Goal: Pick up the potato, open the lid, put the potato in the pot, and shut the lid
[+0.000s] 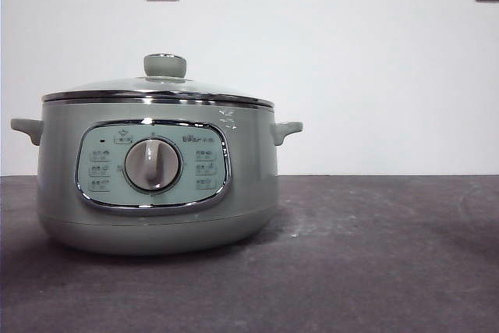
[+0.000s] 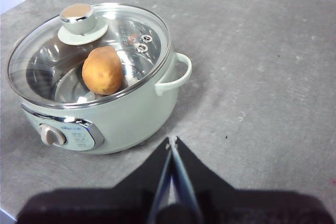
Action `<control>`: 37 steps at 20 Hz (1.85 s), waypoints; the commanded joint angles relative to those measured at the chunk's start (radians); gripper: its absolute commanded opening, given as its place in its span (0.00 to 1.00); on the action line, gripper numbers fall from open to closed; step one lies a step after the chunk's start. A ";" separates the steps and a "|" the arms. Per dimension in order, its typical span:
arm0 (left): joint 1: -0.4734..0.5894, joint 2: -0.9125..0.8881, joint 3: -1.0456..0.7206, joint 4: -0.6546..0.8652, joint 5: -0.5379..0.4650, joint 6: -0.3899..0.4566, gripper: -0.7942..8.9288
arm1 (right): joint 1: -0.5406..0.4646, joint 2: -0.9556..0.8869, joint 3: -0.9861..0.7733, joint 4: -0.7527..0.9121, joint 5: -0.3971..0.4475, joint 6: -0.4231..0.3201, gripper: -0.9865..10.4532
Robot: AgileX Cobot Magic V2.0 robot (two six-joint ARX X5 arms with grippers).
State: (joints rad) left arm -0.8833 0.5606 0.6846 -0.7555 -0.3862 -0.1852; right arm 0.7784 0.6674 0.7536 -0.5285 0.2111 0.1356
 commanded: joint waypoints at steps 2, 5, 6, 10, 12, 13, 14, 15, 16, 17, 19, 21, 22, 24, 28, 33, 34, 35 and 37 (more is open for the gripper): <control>0.024 -0.045 -0.004 0.004 -0.006 0.039 0.08 | 0.001 -0.001 -0.004 0.007 0.003 0.013 0.09; 0.166 -0.106 -0.013 0.076 0.002 0.050 0.08 | 0.001 -0.001 -0.004 0.003 0.004 0.013 0.09; 0.230 -0.130 -0.026 0.126 0.002 0.050 0.08 | 0.001 -0.001 -0.004 0.003 0.004 0.013 0.09; 0.486 -0.270 -0.159 0.332 0.070 0.043 0.08 | 0.001 -0.001 -0.004 0.003 0.003 0.013 0.09; 0.598 -0.353 -0.257 0.381 0.166 0.051 0.08 | 0.001 -0.001 -0.004 0.003 0.004 0.013 0.09; 0.648 -0.393 -0.311 0.397 0.203 0.054 0.08 | 0.001 -0.001 -0.004 0.003 0.004 0.013 0.09; 0.689 -0.424 -0.357 0.409 0.230 0.055 0.08 | 0.001 -0.001 -0.004 0.003 0.004 0.013 0.09; 0.734 -0.458 -0.412 0.423 0.256 0.055 0.08 | 0.001 -0.001 -0.004 0.003 0.004 0.013 0.09; 0.767 -0.483 -0.458 0.438 0.265 0.055 0.08 | 0.001 -0.001 -0.004 0.003 0.004 0.013 0.09; 0.793 -0.502 -0.499 0.451 0.266 0.055 0.08 | 0.001 -0.001 -0.004 0.003 0.004 0.013 0.09; 0.827 -0.528 -0.562 0.462 0.266 0.054 0.08 | 0.001 -0.001 -0.004 0.003 0.004 0.013 0.09; 0.844 -0.539 -0.602 0.471 0.280 0.055 0.08 | 0.001 -0.001 -0.004 0.003 0.004 0.013 0.09; 0.851 -0.541 -0.614 0.473 0.296 0.055 0.08 | 0.001 -0.001 -0.004 0.003 0.004 0.013 0.09; 0.860 -0.545 -0.629 0.484 0.322 0.058 0.08 | 0.001 -0.001 -0.004 0.003 0.004 0.013 0.09; 0.868 -0.552 -0.666 0.529 0.362 0.061 0.08 | 0.001 -0.001 -0.004 0.003 0.004 0.013 0.09; 0.872 -0.558 -0.666 0.528 0.396 0.047 0.08 | 0.001 -0.001 -0.004 0.003 0.004 0.013 0.09; 0.872 -0.558 -0.665 0.530 0.395 0.042 0.08 | 0.001 -0.001 -0.004 0.003 0.004 0.013 0.09; 0.872 -0.558 -0.665 0.530 0.390 0.043 0.08 | 0.001 -0.001 -0.004 0.003 0.004 0.013 0.09; 0.872 -0.558 -0.665 0.530 0.388 0.043 0.08 | 0.001 -0.001 -0.004 0.003 0.004 0.013 0.09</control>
State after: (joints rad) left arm -0.0139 0.0063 0.0353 -0.2310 0.0032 -0.1360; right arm 0.7784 0.6674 0.7536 -0.5304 0.2123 0.1390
